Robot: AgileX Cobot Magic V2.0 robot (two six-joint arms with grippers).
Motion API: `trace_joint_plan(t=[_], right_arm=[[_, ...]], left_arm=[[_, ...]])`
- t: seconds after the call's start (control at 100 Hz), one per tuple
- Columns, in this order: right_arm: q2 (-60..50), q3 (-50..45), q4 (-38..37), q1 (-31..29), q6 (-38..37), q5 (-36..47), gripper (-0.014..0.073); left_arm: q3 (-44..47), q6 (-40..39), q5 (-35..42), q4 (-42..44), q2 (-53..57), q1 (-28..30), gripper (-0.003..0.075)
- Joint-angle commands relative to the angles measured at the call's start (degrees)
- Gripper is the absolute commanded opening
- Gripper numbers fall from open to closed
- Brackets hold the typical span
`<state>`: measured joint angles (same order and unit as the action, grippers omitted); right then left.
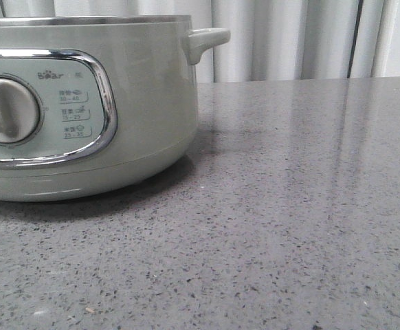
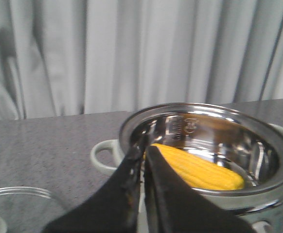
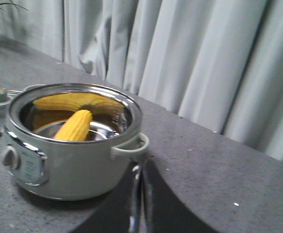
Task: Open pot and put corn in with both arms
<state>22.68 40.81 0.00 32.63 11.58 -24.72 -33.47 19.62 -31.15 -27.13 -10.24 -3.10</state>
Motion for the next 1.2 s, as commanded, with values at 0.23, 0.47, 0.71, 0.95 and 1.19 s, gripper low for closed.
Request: trace_joint_plan(t=[0.23, 0.47, 0.71, 0.95, 1.19], right_arm=[[-12.8, -2.1, -2.3, -5.6, -0.2, 3.7, -0.0043], [-13.3, -2.2, -2.3, -5.6, -0.2, 4.0, -0.0043], [-13.3, -2.2, -2.3, -5.6, -0.2, 3.9, -0.0043], [-13.3, -2.2, -2.3, -5.6, -0.2, 3.9, -0.0043], [-13.3, -2.2, -2.3, -5.6, -0.2, 3.9, -0.0043]], left_arm=[[-0.7, 3.5, 2.7, -5.5, -0.7, -0.5, -0.0020], [-0.7, 3.5, 2.7, -7.5, -0.7, -0.5, -0.0020], [-0.7, 3.5, 2.7, -7.5, -0.7, -0.5, -0.0020], [-0.4, 3.5, 3.0, -4.1, -0.7, -0.5, -0.0020], [11.5, 0.5, 18.3, 4.3, 0.9, -0.5, -0.0020]])
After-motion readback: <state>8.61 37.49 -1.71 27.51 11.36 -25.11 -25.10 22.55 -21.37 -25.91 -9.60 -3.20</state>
